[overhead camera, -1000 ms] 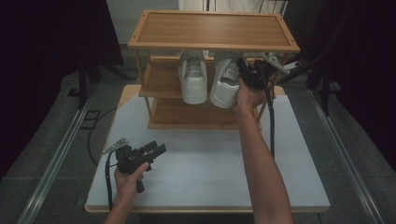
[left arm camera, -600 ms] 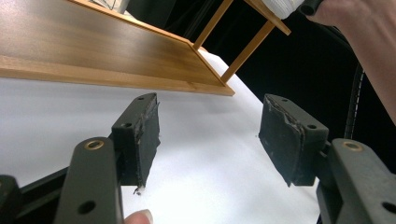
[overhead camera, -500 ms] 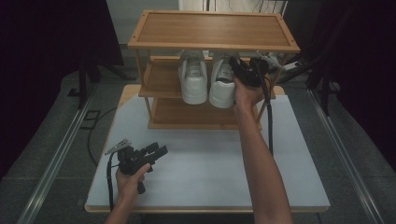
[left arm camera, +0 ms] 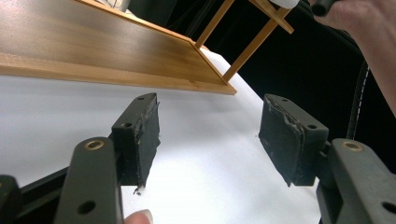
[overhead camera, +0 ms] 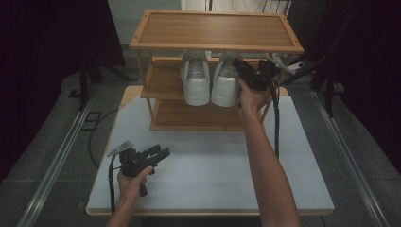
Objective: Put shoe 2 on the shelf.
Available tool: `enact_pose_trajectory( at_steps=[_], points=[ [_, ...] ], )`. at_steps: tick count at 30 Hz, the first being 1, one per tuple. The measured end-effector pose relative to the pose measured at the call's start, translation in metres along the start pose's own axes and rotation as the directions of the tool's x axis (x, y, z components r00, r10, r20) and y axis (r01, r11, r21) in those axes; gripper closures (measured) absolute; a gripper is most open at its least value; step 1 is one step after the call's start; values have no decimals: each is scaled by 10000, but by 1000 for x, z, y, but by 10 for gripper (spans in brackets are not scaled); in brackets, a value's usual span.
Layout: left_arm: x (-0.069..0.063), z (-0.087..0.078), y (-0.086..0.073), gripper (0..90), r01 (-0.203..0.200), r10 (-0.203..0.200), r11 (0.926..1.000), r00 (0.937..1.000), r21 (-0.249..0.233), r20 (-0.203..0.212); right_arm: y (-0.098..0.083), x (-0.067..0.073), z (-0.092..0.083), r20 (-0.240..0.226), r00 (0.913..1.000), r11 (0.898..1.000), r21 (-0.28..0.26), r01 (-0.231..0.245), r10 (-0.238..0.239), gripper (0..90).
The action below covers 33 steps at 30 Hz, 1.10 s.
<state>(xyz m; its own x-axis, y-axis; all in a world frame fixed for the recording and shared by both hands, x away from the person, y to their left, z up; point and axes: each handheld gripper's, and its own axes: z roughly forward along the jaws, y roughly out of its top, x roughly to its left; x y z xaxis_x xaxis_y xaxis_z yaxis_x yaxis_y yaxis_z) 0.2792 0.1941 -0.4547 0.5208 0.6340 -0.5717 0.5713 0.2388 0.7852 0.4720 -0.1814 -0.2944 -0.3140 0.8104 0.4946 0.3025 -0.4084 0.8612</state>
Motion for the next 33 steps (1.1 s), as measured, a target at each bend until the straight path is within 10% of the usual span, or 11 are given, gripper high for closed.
enact_pose_trajectory(
  at_steps=[14,33],
  points=[
    [1,-3,2,376,-75,74,10000,9998,-62,-161,-1,0,-33,29,9900,9887,518,1408,-1412,437],
    [-1,-14,5,378,-219,212,9995,9993,-237,-306,-23,-8,-129,-1016,9353,9376,456,3447,-3389,427]
  ],
)
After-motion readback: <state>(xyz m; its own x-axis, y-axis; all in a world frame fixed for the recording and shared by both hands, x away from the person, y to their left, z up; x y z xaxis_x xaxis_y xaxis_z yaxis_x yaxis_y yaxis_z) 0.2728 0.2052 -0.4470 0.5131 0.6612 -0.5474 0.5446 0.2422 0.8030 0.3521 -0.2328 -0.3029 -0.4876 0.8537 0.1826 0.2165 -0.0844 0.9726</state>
